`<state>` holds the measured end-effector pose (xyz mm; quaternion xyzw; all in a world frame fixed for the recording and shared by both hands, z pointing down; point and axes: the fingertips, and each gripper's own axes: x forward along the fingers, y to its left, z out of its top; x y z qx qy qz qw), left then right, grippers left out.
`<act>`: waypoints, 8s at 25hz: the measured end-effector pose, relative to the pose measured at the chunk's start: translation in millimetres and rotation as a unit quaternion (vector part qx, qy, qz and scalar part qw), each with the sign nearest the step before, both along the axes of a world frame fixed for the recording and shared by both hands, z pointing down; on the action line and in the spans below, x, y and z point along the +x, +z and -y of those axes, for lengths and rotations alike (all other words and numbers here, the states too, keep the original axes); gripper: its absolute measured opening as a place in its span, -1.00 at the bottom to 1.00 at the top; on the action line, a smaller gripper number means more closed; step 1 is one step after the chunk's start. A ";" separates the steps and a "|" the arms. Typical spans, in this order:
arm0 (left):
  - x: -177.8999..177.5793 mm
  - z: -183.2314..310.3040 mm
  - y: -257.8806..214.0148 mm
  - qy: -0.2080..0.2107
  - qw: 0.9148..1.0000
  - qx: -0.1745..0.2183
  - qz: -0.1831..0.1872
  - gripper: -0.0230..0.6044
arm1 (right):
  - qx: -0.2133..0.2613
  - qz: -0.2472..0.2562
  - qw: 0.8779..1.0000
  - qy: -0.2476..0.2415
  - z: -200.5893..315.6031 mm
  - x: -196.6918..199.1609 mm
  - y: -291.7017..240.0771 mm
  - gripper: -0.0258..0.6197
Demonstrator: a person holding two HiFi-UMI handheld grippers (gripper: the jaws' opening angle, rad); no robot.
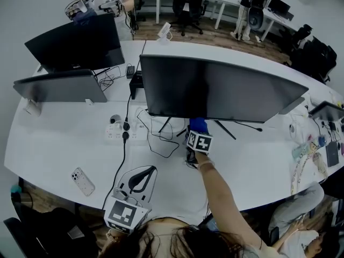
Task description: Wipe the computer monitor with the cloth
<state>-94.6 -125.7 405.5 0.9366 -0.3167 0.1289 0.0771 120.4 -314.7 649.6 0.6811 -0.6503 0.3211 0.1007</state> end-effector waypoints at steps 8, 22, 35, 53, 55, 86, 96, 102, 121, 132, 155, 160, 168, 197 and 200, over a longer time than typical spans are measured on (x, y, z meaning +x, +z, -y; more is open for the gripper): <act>-10.4 1.5 -1.3 0.004 1.000 0.010 0.002 -0.90 | -0.003 -0.001 1.000 0.000 1.4 -9.3 -2.4 -0.61; -33.1 5.4 -5.4 -0.009 1.000 0.008 -0.008 -0.90 | -0.009 -0.014 1.000 -0.014 7.3 -31.9 -6.2 -0.61; -47.6 6.3 -7.1 -0.016 1.000 0.014 -0.021 -0.90 | -0.009 -0.015 0.999 -0.032 14.3 -59.4 -8.8 -0.61; -80.8 8.3 -7.3 -0.027 0.999 0.012 -0.020 -0.90 | -0.007 -0.016 0.999 -0.041 22.4 -92.0 -11.1 -0.61; -82.9 9.0 -7.5 -0.025 0.999 0.017 -0.020 -0.90 | -0.005 -0.017 0.999 -0.044 23.3 -95.7 -12.6 -0.61; -117.7 4.8 -2.2 -0.065 0.997 0.007 -0.030 -0.90 | -0.008 -0.021 0.997 -0.072 34.9 -140.5 -13.7 -0.61; -130.0 3.8 -2.7 -0.079 0.996 0.012 -0.037 -0.90 | -0.010 -0.027 0.995 -0.094 39.7 -162.7 -15.4 -0.61; -138.2 4.4 -0.7 -0.090 0.995 0.012 -0.036 -0.90 | -0.010 -0.027 0.995 -0.097 42.3 -169.6 -16.0 -0.61; -141.3 6.6 -1.9 -0.078 0.996 0.009 -0.039 -0.90 | -0.015 -0.003 0.996 -0.093 41.8 -187.1 -21.7 -0.61; -143.4 5.8 -3.4 -0.075 0.996 0.008 -0.047 -0.90 | -0.009 -0.016 0.992 -0.128 39.9 -208.4 -32.0 -0.61; -143.6 5.4 -3.5 -0.075 0.996 0.022 -0.049 -0.90 | 0.005 -0.033 0.985 -0.168 51.9 -233.2 -62.0 -0.61; -141.8 4.5 -4.9 -0.077 0.996 0.019 -0.051 -0.90 | 0.016 -0.024 0.985 -0.169 52.7 -234.6 -71.5 -0.61; -136.5 4.2 -6.8 -0.073 0.996 0.027 -0.052 -0.90 | 0.029 -0.037 0.982 -0.184 54.5 -235.2 -87.2 -0.61; -117.4 4.8 -7.7 -0.080 0.995 0.030 -0.058 -0.90 | 0.055 -0.032 0.978 -0.197 54.1 -236.1 -116.3 -0.61; -114.4 4.6 -7.4 -0.082 0.994 0.029 -0.059 -0.90 | 0.060 -0.031 0.978 -0.198 53.2 -236.2 -123.0 -0.61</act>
